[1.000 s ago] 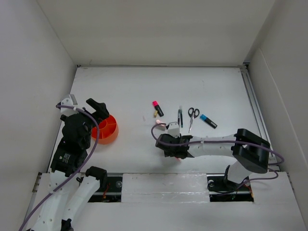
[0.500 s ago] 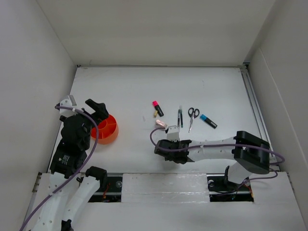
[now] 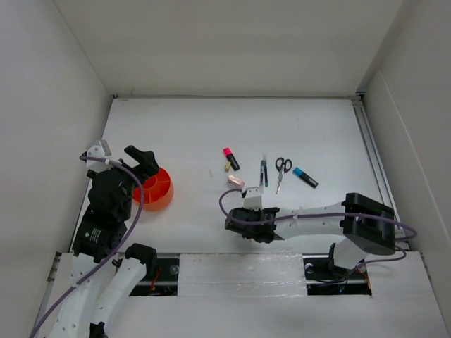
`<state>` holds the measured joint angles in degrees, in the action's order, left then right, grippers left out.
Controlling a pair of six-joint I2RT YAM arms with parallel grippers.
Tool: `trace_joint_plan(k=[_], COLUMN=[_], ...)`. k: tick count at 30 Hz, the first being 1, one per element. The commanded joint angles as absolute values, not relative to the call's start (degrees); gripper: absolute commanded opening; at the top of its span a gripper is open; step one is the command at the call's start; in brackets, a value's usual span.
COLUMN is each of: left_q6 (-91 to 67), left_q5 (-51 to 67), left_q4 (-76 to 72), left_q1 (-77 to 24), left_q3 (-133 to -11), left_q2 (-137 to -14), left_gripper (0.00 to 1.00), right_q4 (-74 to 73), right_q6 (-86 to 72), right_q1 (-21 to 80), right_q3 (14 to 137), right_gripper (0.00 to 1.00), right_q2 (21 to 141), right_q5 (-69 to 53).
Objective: Sort the stationery into containers
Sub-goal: Pick up the pen from the center of the board.
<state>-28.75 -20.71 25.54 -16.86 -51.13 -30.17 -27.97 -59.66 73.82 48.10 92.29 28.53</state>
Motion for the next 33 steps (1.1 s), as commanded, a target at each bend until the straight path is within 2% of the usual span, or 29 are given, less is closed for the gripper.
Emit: trace_joint_plan(k=[1,6,13,21,26,33], left_q6=[-28.5,-27.3,-29.6,-32.9,-35.7,-43.1], left_q5=[-20.2,-15.0,-1.4,-1.3,-15.9,-19.4], left_q4=[23.8,22.4,18.5,19.4,25.2,24.0], left_q1=[-16.6,-16.6,-17.5,-20.2,-28.8,-31.3], left_q3=[-51.2,-51.2,-52.9,-64.2,-74.7,-74.3], left_q2=[-29.8,-31.1,-44.7,-67.1,-79.7,-89.0], left_gripper=[1.00,1.00,1.00,1.00,1.00,1.00], right_q4=[-35.2,-34.6,-46.9,-54.8,-54.8,-55.9], right_q6=[-61.8,-61.3,-60.7,-59.9,-59.9,-61.1], right_q1=[76.4,76.4,76.4,76.4,76.4,76.4], right_q3=[42.6,43.3,51.9,57.0,55.9,54.1], right_gripper=[0.00,0.00,0.00,0.00,0.00,0.00], right_q2=[98.3,90.3,72.7,63.0,61.6,58.5], right_q5=[13.7,17.0,29.8,36.3,36.8,37.4])
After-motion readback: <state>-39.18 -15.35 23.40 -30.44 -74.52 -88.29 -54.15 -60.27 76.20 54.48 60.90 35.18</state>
